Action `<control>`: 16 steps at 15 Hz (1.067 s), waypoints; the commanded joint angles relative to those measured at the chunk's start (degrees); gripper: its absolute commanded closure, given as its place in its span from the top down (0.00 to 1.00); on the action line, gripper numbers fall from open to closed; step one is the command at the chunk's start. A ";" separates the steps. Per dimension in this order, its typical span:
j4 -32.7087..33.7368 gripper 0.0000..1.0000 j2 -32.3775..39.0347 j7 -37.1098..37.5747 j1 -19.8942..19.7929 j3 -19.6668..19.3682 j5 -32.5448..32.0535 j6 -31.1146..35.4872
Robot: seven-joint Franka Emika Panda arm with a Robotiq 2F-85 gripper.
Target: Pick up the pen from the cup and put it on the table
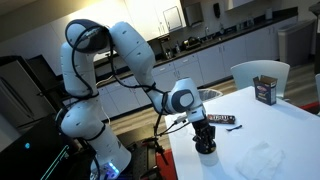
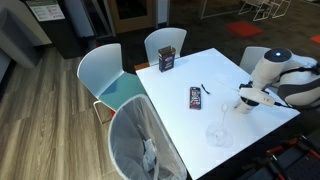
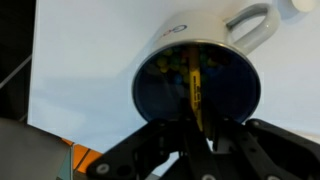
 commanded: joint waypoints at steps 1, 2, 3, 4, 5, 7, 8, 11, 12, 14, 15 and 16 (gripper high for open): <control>-1.68 0.04 -2.72 1.85 1.69 -0.76 -1.94 -0.07; -2.56 0.04 -4.14 1.73 2.05 -0.89 -2.41 -0.44; -3.82 0.04 -6.51 2.15 2.76 -1.44 -3.55 -1.31; -4.74 0.04 -8.60 2.87 3.53 -2.17 -5.14 -2.17; -5.29 0.04 -10.43 3.50 4.20 -2.85 -6.83 -3.17; -6.03 0.04 -14.92 7.18 5.99 -4.87 -11.92 -7.61; -6.35 0.04 -17.20 8.76 6.30 -5.44 -14.24 -10.05; -6.72 0.04 -23.03 8.71 -0.60 -1.75 -15.94 -12.66; -6.63 0.04 -24.01 7.88 -2.47 -1.70 -15.19 -10.41; -5.27 0.04 -22.79 5.55 -7.29 -1.65 -10.34 -2.73; -3.94 0.04 -20.67 4.89 -5.91 -5.22 -8.18 1.23; -3.25 0.04 -18.97 3.70 -7.49 -5.51 -5.26 5.36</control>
